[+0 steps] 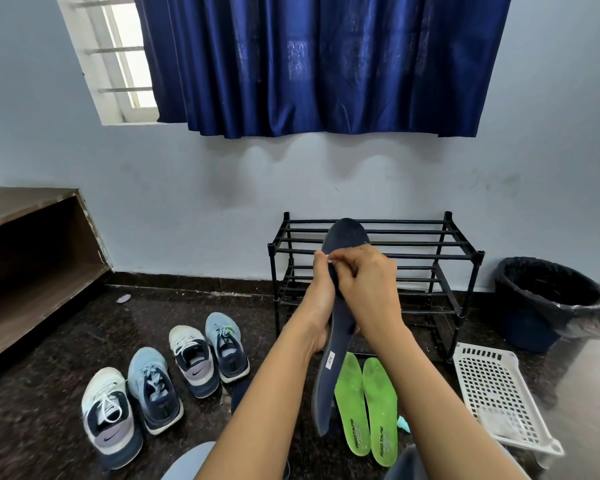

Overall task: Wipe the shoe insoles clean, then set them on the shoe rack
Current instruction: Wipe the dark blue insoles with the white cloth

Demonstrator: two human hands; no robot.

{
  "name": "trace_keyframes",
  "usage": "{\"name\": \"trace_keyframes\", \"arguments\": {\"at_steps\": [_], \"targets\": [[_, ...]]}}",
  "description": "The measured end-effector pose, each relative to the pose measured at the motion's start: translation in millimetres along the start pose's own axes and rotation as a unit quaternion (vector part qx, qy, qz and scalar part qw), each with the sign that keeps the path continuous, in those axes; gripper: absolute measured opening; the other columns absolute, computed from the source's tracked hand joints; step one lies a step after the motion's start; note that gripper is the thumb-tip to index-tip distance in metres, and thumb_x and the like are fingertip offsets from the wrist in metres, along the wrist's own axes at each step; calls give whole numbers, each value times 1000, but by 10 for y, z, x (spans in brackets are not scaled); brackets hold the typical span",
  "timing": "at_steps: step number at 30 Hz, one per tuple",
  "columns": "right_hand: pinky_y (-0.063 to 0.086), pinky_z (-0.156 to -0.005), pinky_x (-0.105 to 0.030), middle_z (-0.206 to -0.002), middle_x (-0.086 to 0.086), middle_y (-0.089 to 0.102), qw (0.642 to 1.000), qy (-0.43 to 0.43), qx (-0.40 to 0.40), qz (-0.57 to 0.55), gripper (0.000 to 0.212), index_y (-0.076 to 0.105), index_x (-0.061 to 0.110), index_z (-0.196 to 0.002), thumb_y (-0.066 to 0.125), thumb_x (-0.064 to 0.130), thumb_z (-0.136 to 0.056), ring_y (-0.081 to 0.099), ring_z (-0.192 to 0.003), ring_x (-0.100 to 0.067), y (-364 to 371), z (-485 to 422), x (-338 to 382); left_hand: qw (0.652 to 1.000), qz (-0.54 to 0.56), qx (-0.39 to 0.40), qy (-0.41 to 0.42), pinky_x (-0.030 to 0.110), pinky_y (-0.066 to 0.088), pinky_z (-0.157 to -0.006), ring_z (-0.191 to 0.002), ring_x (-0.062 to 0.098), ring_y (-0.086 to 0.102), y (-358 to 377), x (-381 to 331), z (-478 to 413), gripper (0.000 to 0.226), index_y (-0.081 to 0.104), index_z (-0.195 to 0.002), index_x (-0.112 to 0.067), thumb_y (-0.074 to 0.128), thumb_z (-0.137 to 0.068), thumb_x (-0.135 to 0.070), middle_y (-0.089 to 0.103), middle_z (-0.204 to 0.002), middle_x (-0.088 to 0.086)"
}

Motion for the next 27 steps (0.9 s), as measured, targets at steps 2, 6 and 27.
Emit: {"name": "trace_keyframes", "arguments": {"at_steps": [2, 6, 27], "targets": [[33, -73, -11, -88, -7, 70, 999, 0, 26, -21, 16, 75, 11, -90, 64, 4, -82, 61, -83, -19, 17, 60, 40, 1000, -1, -12, 7, 26, 46, -56, -59, 19, 64, -23, -37, 7, 70, 66, -87, -14, 21, -97, -67, 67, -69, 6], [32, -74, -12, -89, -8, 69, 1000, 8, 2, -3, 15, 75, 10, -90, 64, 4, -82, 61, -84, -22, -18, -35, -39, 1000, -11, -13, 17, 31, 43, -60, -64, 24, 59, 26, -53, 56, 72, 65, -86, -14, 21, -95, -69, 63, -72, 11], [34, -75, -11, -94, -6, 70, 998, 49, -30, -41, 17, 75, 12, -95, 61, 7, -86, 63, -85, -18, 51, 84, -64, 1000, 15, 13, 16, 26, 53, -61, -71, 18, 69, 0, -60, 38, 70, 70, -95, -16, 23, -95, -68, 72, -82, 8]]}}
Point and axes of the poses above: each hand's wrist, its own z-axis away from the middle knuckle, its own y-axis out of the palm, x = y × z, the point moved 6 cm from there along -z, towards the middle knuckle
